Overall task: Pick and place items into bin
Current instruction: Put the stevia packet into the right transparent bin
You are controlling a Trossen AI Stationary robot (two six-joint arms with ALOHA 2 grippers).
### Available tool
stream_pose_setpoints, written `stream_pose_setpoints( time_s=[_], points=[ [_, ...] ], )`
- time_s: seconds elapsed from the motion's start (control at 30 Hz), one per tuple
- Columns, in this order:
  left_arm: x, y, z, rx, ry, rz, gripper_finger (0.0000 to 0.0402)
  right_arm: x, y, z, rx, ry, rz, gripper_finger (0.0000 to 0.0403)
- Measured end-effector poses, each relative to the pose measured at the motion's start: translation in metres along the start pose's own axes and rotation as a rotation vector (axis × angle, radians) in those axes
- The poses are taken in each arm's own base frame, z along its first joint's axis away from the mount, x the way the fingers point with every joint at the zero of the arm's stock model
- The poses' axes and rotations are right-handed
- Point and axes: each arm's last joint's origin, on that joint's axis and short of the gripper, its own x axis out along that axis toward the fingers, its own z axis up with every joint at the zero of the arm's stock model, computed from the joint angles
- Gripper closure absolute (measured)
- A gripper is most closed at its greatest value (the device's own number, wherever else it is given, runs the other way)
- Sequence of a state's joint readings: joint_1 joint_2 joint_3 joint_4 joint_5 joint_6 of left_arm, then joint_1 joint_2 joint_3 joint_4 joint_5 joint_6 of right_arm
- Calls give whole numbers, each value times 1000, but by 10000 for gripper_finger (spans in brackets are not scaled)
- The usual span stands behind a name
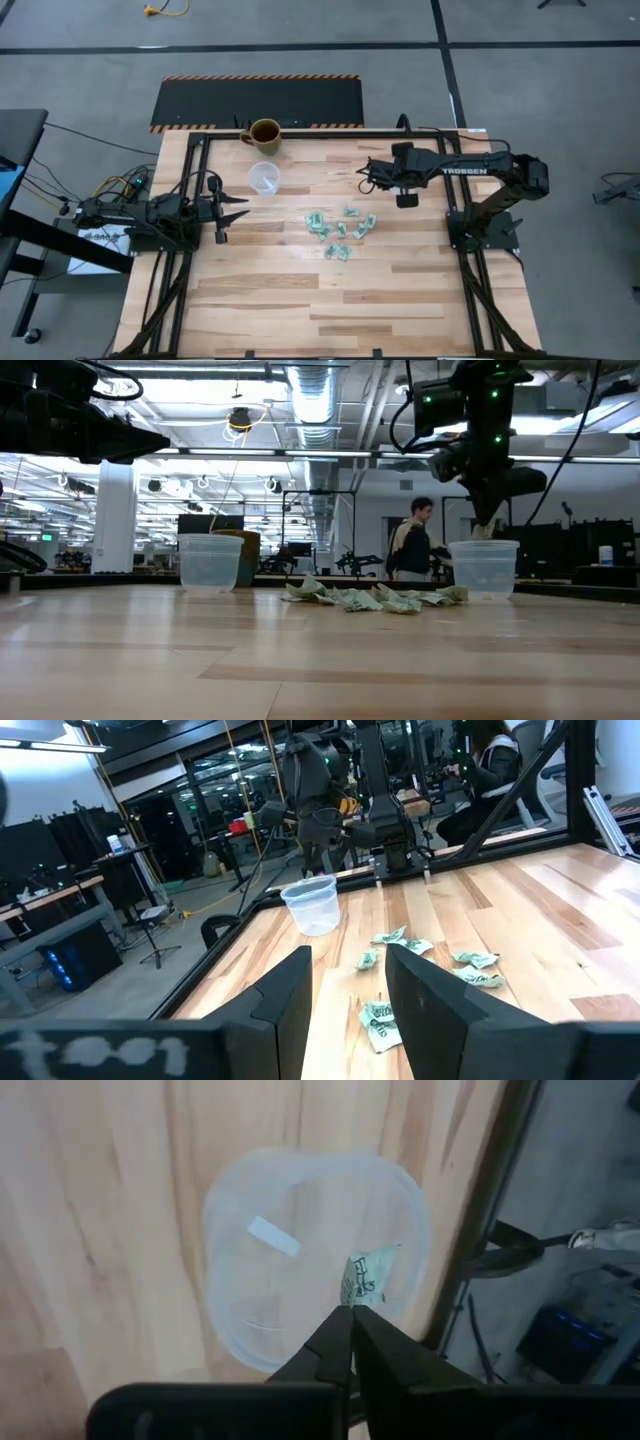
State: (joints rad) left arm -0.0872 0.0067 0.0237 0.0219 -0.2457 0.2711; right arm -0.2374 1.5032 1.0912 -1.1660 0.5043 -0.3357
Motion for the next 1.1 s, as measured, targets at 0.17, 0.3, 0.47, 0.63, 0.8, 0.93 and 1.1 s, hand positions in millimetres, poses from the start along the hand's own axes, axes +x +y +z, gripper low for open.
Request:
stream_pose_setpoints(
  time_s=[0.17,0.3,0.47,0.63,0.8,0.93,1.1],
  points=[
    [0,0,0,-3,0,0,281,-2,3,1,15,-10,6,348],
    [0,0,0,1,0,0,281,-4,7,3,16,-19,4,307],
    [0,0,0,-1,0,0,281,-9,16,6,17,-47,24,271],
    [0,0,0,-3,0,0,281,-17,31,17,36,-163,156,255],
    [0,0,0,1,0,0,281,-31,52,31,25,-313,244,253],
    [0,0,0,-3,0,0,281,-41,68,37,19,-384,244,254],
    [0,0,0,-1,0,0,281,-47,87,41,32,-445,245,259]
  ],
)
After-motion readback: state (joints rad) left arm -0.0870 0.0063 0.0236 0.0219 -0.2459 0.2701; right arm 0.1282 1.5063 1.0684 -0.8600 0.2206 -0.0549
